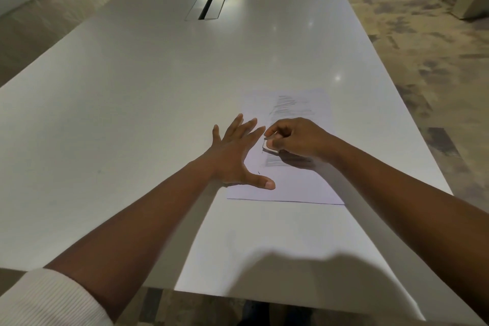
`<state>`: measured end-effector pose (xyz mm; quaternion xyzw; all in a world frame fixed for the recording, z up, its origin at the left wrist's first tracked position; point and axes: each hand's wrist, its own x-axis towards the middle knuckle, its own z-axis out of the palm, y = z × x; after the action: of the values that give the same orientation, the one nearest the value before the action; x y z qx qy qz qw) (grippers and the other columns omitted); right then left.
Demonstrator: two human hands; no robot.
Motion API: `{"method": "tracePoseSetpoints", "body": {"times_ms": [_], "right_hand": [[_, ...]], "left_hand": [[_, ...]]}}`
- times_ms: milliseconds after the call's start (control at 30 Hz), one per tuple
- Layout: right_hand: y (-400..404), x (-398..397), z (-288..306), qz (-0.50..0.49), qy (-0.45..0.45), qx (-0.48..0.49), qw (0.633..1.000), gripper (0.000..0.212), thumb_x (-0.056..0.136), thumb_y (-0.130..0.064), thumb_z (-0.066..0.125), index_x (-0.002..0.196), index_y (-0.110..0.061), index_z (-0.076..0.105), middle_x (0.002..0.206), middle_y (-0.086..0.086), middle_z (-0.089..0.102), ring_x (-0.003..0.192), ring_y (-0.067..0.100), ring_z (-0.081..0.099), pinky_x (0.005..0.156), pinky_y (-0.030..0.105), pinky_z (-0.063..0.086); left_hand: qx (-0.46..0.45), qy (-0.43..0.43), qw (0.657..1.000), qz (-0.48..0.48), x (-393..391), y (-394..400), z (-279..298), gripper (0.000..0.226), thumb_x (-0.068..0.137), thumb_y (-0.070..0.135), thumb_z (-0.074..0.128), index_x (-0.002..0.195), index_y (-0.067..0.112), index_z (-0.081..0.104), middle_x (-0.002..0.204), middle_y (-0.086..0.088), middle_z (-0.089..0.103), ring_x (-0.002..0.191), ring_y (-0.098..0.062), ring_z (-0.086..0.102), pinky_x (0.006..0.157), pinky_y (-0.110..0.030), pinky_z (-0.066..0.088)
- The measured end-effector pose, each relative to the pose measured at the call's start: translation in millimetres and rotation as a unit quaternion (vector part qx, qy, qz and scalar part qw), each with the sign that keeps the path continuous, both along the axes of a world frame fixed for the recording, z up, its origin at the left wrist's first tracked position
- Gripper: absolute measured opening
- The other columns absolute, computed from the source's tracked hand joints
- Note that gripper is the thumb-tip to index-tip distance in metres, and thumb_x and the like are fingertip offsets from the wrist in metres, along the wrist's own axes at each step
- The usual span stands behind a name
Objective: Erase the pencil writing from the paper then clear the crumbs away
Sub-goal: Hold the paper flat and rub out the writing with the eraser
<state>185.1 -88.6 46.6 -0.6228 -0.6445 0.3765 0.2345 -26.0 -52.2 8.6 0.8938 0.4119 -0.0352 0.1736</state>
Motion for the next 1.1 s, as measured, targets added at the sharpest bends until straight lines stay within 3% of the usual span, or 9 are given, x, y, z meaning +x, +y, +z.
{"method": "tracePoseSetpoints", "body": {"times_ms": [167,367,500,600,767,1000,1100], "right_hand": [[0.7,-0.7,-2.8,0.007,-0.011,-0.003,1.0,0.014,0.084,-0.027,0.07,0.097,-0.026,0.071,0.09,-0.01,0.069,0.086,0.005,0.063,0.07,0.018,0.045],[-1.3,-5.1,-6.6,0.031,-0.05,0.064,0.996,0.004,0.081,-0.021,0.075,0.083,-0.022,0.072,0.076,-0.016,0.066,0.071,-0.004,0.06,0.061,0.005,0.039],[-15.4,-12.8,-7.6,0.1,-0.06,0.13,0.985,0.003,0.079,-0.013,0.076,0.078,-0.012,0.074,0.075,-0.006,0.07,0.068,0.006,0.062,0.063,0.019,0.047],[-22.8,-17.4,-8.1,0.158,-0.081,0.13,0.975,0.003,0.078,-0.013,0.074,0.076,-0.012,0.075,0.074,-0.004,0.07,0.07,0.009,0.062,0.062,0.021,0.048],[-10.5,-13.1,-2.4,0.129,-0.1,0.186,0.969,0.006,0.08,-0.007,0.07,0.076,-0.006,0.075,0.075,0.002,0.069,0.067,0.016,0.061,0.064,0.035,0.05],[-25.2,-15.8,-8.2,0.198,-0.116,0.193,0.954,0.009,0.078,-0.012,0.07,0.074,-0.014,0.078,0.067,-0.016,0.058,0.062,0.001,0.052,0.06,0.019,0.042],[-18.1,-10.6,-5.5,0.185,-0.117,0.205,0.954,0.009,0.08,-0.011,0.07,0.077,-0.011,0.078,0.071,-0.008,0.066,0.065,0.006,0.057,0.063,0.027,0.047]], "left_hand": [[0.011,-0.025,0.999,-0.022,6.8,-2.4,-0.2,0.13,0.056,0.106,0.045,0.16,0.047,-0.007,0.172,0.013,-0.013,0.152,-0.007,-0.031,0.119,-0.066,-0.017],[0.014,0.0,1.0,-0.015,7.9,-4.5,-1.3,0.134,0.055,0.107,0.04,0.163,0.04,-0.005,0.171,0.015,-0.013,0.154,-0.007,-0.024,0.121,-0.064,-0.015],[0.011,0.006,1.0,-0.013,8.0,-3.8,-1.5,0.136,0.054,0.107,0.039,0.163,0.039,-0.005,0.171,0.016,-0.013,0.154,-0.007,-0.025,0.121,-0.063,-0.015],[0.016,0.012,1.0,-0.018,8.5,-2.4,-3.6,0.139,0.052,0.108,0.04,0.162,0.039,-0.008,0.171,0.015,-0.014,0.154,-0.007,-0.025,0.121,-0.061,-0.017],[0.006,-0.001,1.0,-0.014,7.5,-1.3,-4.3,0.136,0.051,0.11,0.039,0.16,0.045,-0.011,0.171,0.016,-0.013,0.153,-0.005,-0.026,0.121,-0.061,-0.017],[0.012,0.005,1.0,-0.014,8.0,0.3,-5.7,0.142,0.048,0.111,0.038,0.162,0.04,-0.008,0.171,0.017,-0.014,0.153,-0.005,-0.026,0.121,-0.06,-0.019],[0.009,0.012,1.0,-0.011,7.8,0.5,-4.6,0.142,0.049,0.111,0.038,0.161,0.04,-0.01,0.171,0.017,-0.015,0.153,-0.005,-0.028,0.121,-0.061,-0.018]]}}
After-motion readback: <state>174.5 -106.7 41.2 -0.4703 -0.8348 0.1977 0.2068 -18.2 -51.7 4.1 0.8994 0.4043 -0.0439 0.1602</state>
